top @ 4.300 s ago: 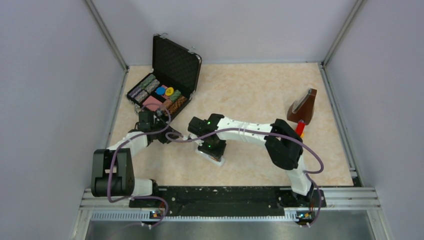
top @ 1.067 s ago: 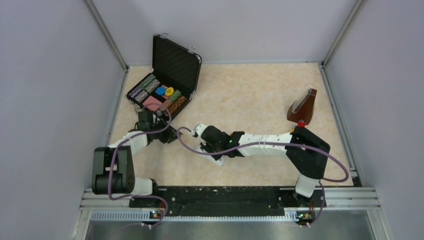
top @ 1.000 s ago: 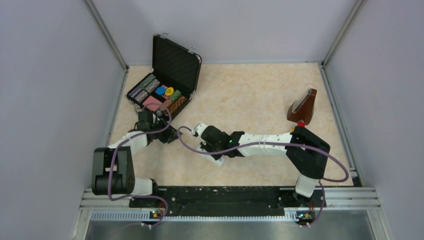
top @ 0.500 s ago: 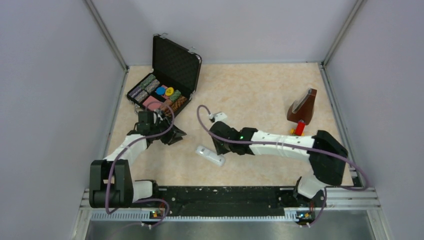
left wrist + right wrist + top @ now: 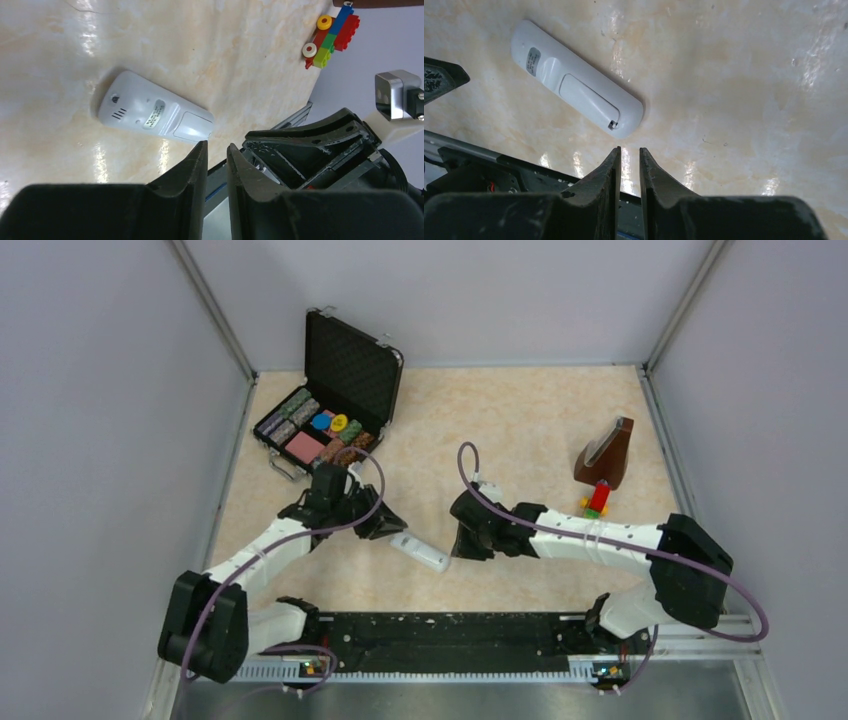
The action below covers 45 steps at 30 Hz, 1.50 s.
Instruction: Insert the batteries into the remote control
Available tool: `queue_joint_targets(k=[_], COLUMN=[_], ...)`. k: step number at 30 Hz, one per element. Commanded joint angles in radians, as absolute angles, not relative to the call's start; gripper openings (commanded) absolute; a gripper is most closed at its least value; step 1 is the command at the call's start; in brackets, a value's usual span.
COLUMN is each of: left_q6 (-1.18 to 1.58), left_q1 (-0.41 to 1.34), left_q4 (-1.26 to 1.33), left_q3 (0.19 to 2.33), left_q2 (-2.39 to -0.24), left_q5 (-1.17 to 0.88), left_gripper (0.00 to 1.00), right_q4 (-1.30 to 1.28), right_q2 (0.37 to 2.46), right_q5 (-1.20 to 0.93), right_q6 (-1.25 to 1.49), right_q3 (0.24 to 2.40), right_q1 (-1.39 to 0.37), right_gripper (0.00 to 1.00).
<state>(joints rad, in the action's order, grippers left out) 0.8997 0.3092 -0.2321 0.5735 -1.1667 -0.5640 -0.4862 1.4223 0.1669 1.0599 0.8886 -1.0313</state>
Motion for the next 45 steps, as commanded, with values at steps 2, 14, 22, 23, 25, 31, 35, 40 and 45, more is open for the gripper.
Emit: queue_joint_targets(k=[2, 14, 22, 23, 25, 31, 35, 40, 45], left_q6=[0.997, 1.026, 1.023, 1.02, 1.017, 1.009, 1.009, 1.006, 1.0], left_q1=[0.395, 0.504, 0.536, 0.539, 0.542, 0.554, 0.564, 0.572, 0.574], left_q4=[-0.109, -0.02, -0.009, -0.008, -0.009, -0.014, -0.015, -0.018, -0.024], left_q3=[0.559, 0.554, 0.558, 0.558, 0.56, 0.57, 0.574, 0.58, 0.582], left_q2=[-1.195, -1.293, -1.34, -1.342, -1.346, -1.362, -1.377, -1.383, -1.391], left_q5=[-0.558, -0.508, -0.492, -0.491, -0.487, -0.473, -0.469, -0.462, -0.46], left_gripper=[0.24, 0.09, 0.09, 0.09, 0.09, 0.09, 0.09, 0.09, 0.09], right_q4=[-0.36, -0.255, -0.264, -0.266, -0.271, -0.282, -0.287, -0.28, -0.249], right_q2=[1.417, 1.51, 1.524, 1.525, 1.527, 1.533, 1.53, 1.546, 1.549], right_q5=[0.075, 0.029, 0.053, 0.057, 0.062, 0.06, 0.068, 0.066, 0.073], right_q6=[1.147, 1.157, 1.163, 1.163, 1.162, 1.163, 1.168, 1.172, 1.18], right_q3=[0.856, 0.852, 0.851, 0.852, 0.854, 0.845, 0.84, 0.843, 0.828], right_q1=[-1.035, -1.037, -1.037, -1.038, -1.038, -1.038, -1.038, -1.037, -1.037], right_gripper=[0.18, 0.08, 0.07, 0.08, 0.08, 0.13, 0.15, 0.15, 0.15])
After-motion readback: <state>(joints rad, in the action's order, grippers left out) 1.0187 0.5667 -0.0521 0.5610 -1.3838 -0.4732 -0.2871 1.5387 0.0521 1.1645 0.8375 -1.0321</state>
